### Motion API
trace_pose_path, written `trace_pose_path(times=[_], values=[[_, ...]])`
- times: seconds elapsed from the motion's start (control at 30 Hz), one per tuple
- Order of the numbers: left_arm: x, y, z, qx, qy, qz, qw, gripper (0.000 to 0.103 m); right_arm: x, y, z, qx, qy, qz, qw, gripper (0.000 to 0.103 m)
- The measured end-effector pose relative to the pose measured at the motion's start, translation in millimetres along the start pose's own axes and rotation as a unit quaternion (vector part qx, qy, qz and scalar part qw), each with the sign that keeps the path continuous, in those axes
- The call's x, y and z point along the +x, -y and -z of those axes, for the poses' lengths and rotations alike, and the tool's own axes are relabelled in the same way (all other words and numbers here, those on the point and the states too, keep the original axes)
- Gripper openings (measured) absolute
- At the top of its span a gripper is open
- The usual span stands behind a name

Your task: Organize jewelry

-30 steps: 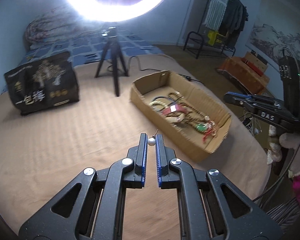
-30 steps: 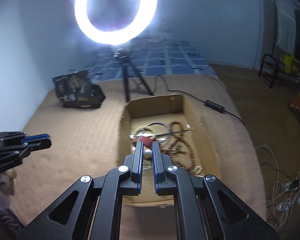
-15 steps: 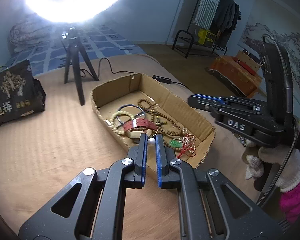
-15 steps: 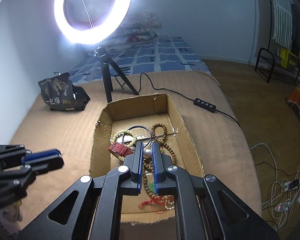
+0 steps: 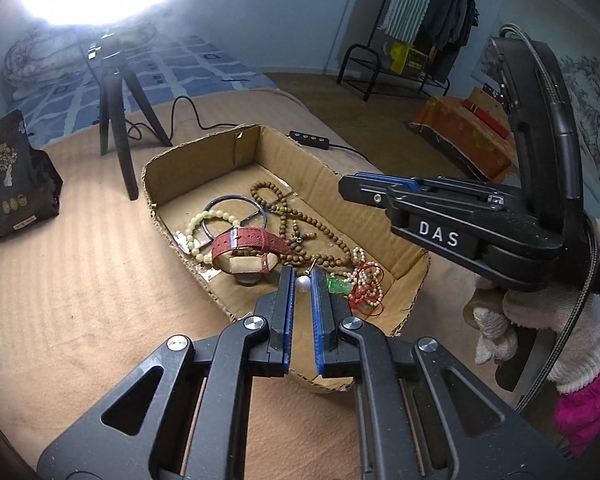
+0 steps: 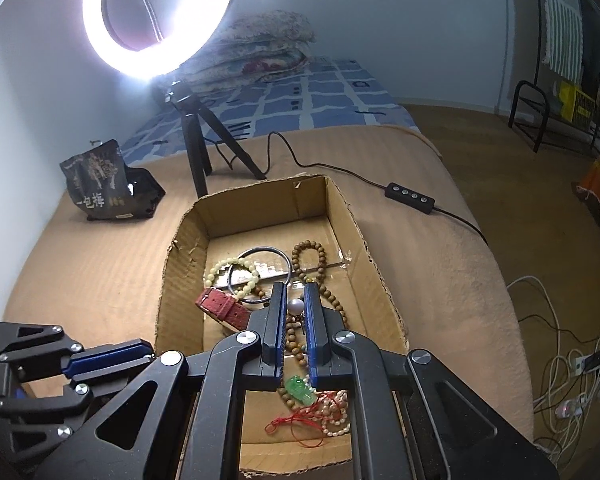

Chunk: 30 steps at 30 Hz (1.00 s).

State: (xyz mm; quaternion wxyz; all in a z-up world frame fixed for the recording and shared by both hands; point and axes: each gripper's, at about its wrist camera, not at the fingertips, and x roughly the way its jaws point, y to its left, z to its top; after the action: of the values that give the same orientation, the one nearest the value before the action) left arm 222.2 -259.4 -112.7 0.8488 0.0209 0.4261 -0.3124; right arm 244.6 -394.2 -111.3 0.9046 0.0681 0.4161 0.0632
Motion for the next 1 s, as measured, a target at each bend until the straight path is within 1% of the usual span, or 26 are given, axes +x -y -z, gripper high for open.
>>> trace_pose_path(times=[0.17, 0.2, 0.23, 0.27, 0.3, 0.33, 0.37, 0.4, 0.43, 0.5, 0.53, 0.57, 0.63, 0.7, 0.77, 0.83, 1.0], values=[[1.0, 2.4, -1.3, 0.007, 0.001, -0.01, 0.9999, 0.006, 0.8, 4.1, 1.5, 0.012, -0.004, 0.001, 1.0, 0.007], [1.2, 2.9, -1.3, 0.008, -0.001, -0.013, 0.9999, 0.006, 0.6, 4.9, 1.7, 0.014, -0.005, 0.004, 1.0, 0.009], [1.1, 3.5, -1.2, 0.008, -0.002, -0.016, 0.9998, 0.006, 0.8, 5.4, 1.9, 0.015, -0.005, 0.006, 1.0, 0.017], [1.0, 3.8, -0.7, 0.009, -0.002, -0.018, 0.9998, 0.007, 0.4, 5.6, 2.2, 0.015, -0.005, 0.007, 1.0, 0.022], [1.4, 3.7, -0.4, 0.01, -0.003, -0.02, 0.9997, 0.008, -0.2, 5.8, 2.5, 0.015, -0.004, 0.008, 1.0, 0.034], [1.1, 3.9, 0.0, 0.011, -0.003, -0.023, 0.9997, 0.021, -0.7, 5.6, 2.8, 0.016, -0.003, 0.01, 1.0, 0.046], [0.9, 3.9, 0.1, 0.011, -0.001, -0.025, 0.9996, 0.039, -1.2, 5.4, 2.6, 0.016, -0.002, 0.012, 1.0, 0.05], [-0.6, 4.2, 0.5, 0.011, 0.003, -0.029, 0.9995, 0.046, -2.1, 5.1, 2.6, 0.017, 0.0, 0.016, 1.0, 0.057], [-1.8, 4.2, 0.4, 0.012, 0.007, -0.03, 0.9995, 0.05, -2.7, 4.8, 2.4, 0.017, 0.001, 0.02, 1.0, 0.062], [-3.7, 5.5, -0.1, 0.017, 0.01, -0.033, 0.9993, 0.051, -2.8, 4.8, 1.7, 0.016, 0.002, 0.027, 0.999, 0.064], [-4.0, 5.7, -0.5, 0.018, 0.011, -0.036, 0.9991, 0.056, -3.1, 4.6, 1.4, 0.016, 0.002, 0.029, 0.999, 0.065], [-4.5, 5.6, -0.9, 0.018, 0.012, -0.038, 0.9991, 0.065, -3.1, 4.6, 1.4, 0.015, 0.002, 0.029, 0.999, 0.065], [-6.1, 4.7, -1.0, 0.014, 0.018, -0.04, 0.9989, 0.07, -2.8, 3.9, 1.0, 0.014, 0.0, 0.036, 0.999, 0.072], [-6.4, 4.5, -1.5, 0.014, 0.017, -0.044, 0.9988, 0.071, -2.9, 3.1, 1.0, 0.013, 0.0, 0.044, 0.999, 0.073], [-5.7, 4.3, -1.8, 0.014, 0.015, -0.052, 0.9984, 0.077, -3.4, 2.3, 1.0, 0.01, 0.0, 0.047, 0.999, 0.073], [-6.2, 4.0, -1.8, 0.012, 0.017, -0.055, 0.9983, 0.08, -3.6, 1.8, 0.7, 0.009, 0.0, 0.051, 0.999, 0.073], [-7.6, 4.0, -2.5, 0.009, 0.018, -0.063, 0.9978, 0.081, -3.8, 0.6, 0.2, 0.008, -0.002, 0.057, 0.998, 0.074]])
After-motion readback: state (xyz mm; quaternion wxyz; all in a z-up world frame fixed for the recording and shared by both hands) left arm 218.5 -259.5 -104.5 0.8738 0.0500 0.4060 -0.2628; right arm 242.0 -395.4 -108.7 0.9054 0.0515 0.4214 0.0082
